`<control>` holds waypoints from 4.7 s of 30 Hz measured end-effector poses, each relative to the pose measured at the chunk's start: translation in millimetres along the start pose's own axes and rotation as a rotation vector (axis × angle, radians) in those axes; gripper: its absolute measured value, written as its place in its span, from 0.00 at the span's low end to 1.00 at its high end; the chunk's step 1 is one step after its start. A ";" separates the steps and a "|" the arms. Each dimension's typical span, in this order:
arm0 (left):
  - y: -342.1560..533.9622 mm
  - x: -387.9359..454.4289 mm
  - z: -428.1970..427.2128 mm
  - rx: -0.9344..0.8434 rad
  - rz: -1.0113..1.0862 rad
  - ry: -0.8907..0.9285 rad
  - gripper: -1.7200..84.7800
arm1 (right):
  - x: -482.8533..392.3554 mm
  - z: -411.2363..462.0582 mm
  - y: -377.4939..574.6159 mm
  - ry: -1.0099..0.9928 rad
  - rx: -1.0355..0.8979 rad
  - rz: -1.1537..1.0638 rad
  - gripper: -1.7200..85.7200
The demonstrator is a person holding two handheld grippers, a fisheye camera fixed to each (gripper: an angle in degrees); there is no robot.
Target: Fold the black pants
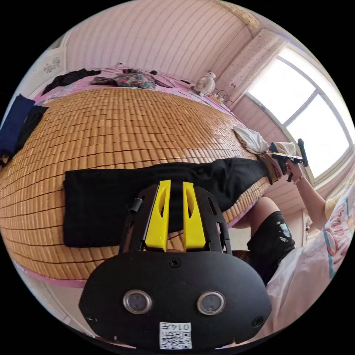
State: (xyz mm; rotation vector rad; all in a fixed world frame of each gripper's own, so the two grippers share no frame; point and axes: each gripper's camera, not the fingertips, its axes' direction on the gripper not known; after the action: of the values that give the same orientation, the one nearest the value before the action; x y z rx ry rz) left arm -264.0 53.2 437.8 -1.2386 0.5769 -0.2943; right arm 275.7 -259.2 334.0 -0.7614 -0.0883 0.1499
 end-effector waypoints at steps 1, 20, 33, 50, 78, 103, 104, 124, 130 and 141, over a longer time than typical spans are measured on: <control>1.2 -11.0 -6.9 0.010 -0.022 -0.038 0.08 | -41.0 4.0 -15.3 -0.044 0.024 -0.089 0.08; -5.6 -105.3 -0.3 -0.068 -0.181 -0.245 0.03 | -322.0 95.5 -78.1 -0.453 -0.210 -0.853 0.05; 19.4 -112.7 -13.9 -0.005 -0.298 -0.276 0.02 | -320.7 110.0 -108.9 -0.374 -0.088 -0.641 0.02; 52.6 -169.2 -111.8 0.285 -0.535 -0.450 0.06 | -151.3 117.2 -8.6 -0.240 -0.146 -0.167 0.03; 107.3 194.8 117.9 -0.166 0.237 -0.136 0.01 | -323.4 119.5 -123.9 -0.352 -0.129 -0.589 0.02; 78.1 142.9 116.7 -0.217 0.037 0.072 0.01 | -196.5 127.5 -82.9 -0.634 -0.049 -0.240 0.02; 80.1 130.8 105.2 -0.194 -0.004 0.035 0.01 | -175.7 124.6 -69.8 -0.610 -0.029 -0.199 0.02; 92.6 38.9 87.1 -0.178 -0.357 -0.370 0.01 | 124.0 161.0 134.0 -0.092 -0.067 0.472 0.16; 85.3 33.6 86.0 -0.217 -0.343 -0.372 0.01 | 137.0 158.7 150.5 -0.216 -0.053 0.483 0.07; 69.4 86.5 110.4 -0.191 -0.234 -0.140 0.01 | 222.3 27.1 167.6 -0.241 0.369 0.529 0.04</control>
State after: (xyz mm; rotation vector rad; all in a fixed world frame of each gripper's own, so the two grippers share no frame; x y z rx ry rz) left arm -137.6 119.3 373.5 -1.5020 0.3451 -0.3514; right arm 473.9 -83.9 243.1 -0.3802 -0.0829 0.7413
